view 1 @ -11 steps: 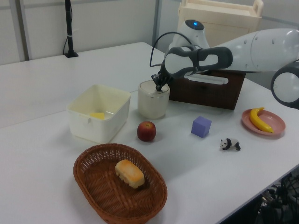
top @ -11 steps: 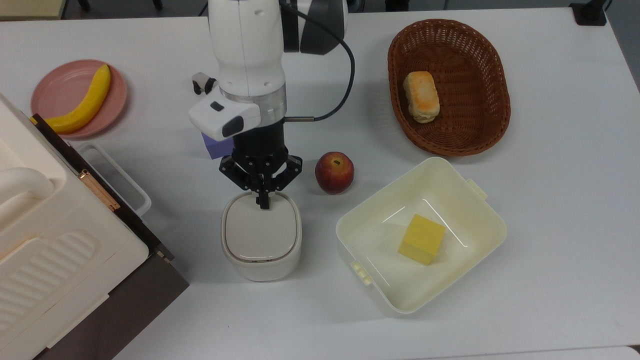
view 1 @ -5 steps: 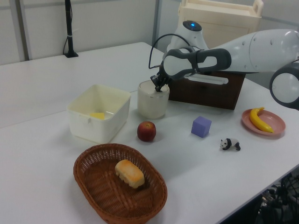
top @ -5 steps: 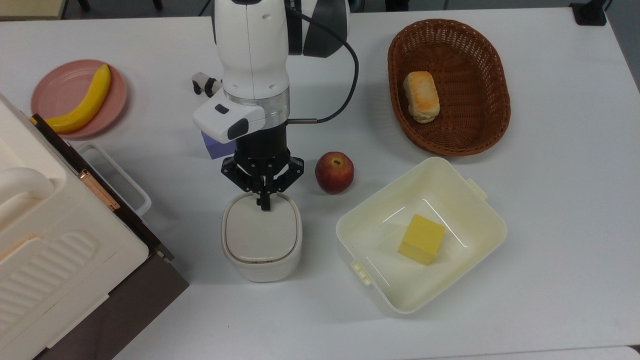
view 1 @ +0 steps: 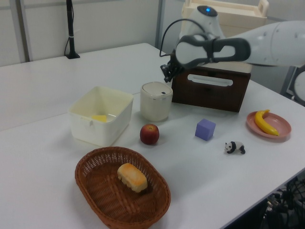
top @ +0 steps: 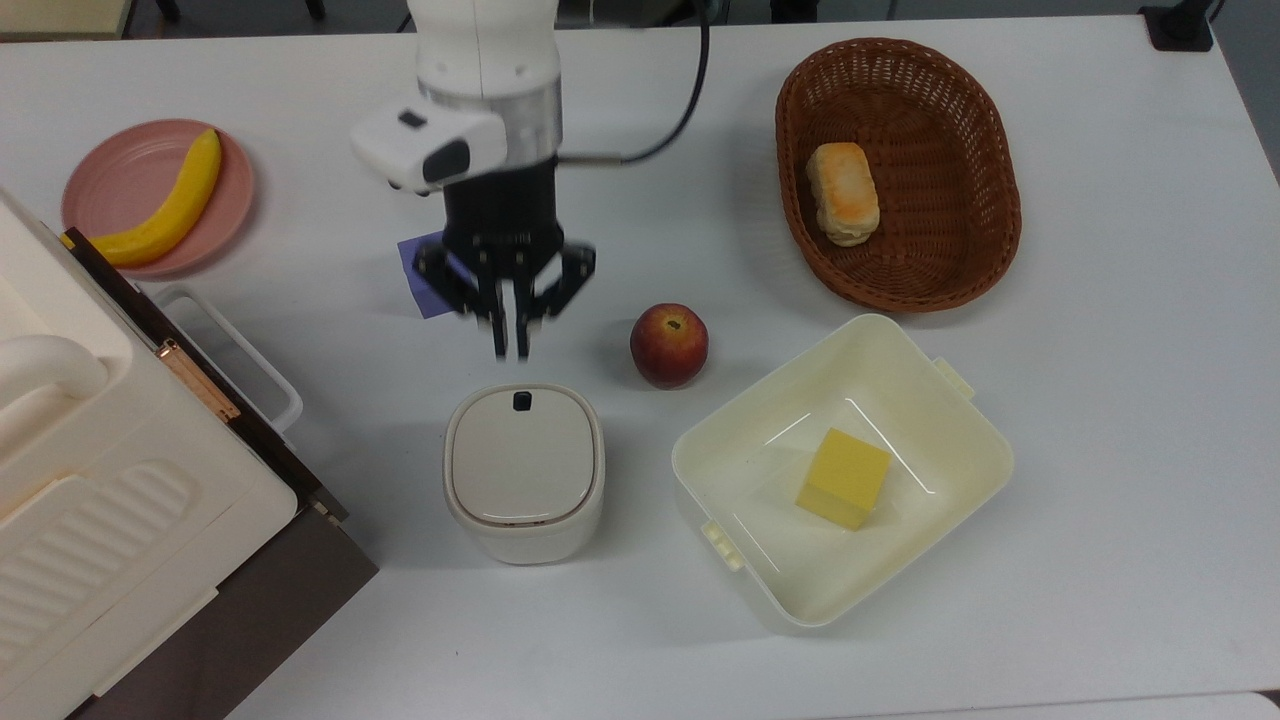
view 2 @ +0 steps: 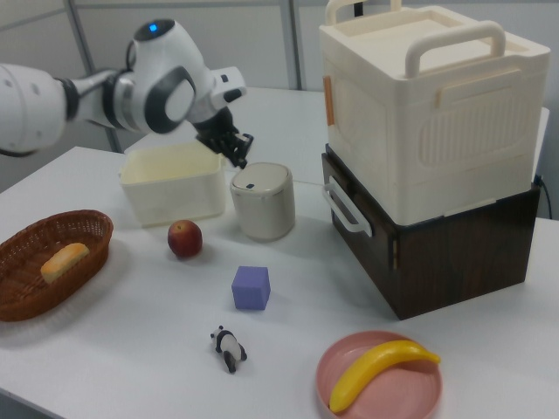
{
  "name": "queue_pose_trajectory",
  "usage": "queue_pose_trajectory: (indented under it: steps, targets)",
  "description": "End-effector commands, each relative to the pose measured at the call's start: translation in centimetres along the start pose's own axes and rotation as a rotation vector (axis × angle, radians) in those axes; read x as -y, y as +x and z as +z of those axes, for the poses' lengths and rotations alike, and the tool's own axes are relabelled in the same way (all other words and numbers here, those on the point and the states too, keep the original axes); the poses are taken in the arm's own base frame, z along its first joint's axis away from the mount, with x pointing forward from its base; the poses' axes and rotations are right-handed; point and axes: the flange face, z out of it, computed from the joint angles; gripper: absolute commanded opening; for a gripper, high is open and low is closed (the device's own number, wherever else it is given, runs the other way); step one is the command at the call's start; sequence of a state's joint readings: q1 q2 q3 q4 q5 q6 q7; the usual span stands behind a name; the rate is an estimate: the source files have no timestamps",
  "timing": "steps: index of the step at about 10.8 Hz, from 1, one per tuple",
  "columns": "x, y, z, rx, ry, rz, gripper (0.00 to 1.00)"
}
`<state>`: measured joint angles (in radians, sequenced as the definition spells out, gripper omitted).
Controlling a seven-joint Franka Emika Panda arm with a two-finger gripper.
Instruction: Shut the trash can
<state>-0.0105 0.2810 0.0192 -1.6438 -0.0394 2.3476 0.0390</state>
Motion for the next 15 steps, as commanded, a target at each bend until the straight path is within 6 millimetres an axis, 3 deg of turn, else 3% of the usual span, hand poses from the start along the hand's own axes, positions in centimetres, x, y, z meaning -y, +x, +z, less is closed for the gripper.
queue_pose_trajectory:
  steps: [1,4,5,8,13,15]
  targets:
    - [0.1,-4.0,-6.2,0.210,-0.010,-0.007,1.00]
    - [-2.5,-5.9,-13.2,0.441,-0.009,0.036,1.00]
    - [-2.9,-7.2,-14.3,0.539,-0.027,0.034,1.00]
    - [-4.5,-7.4,-15.3,0.534,-0.015,-0.012,1.00]
    - [-3.9,-6.5,-15.2,0.461,-0.018,0.029,1.00]
    - [-4.7,-6.1,-15.8,0.404,0.007,0.057,1.00]
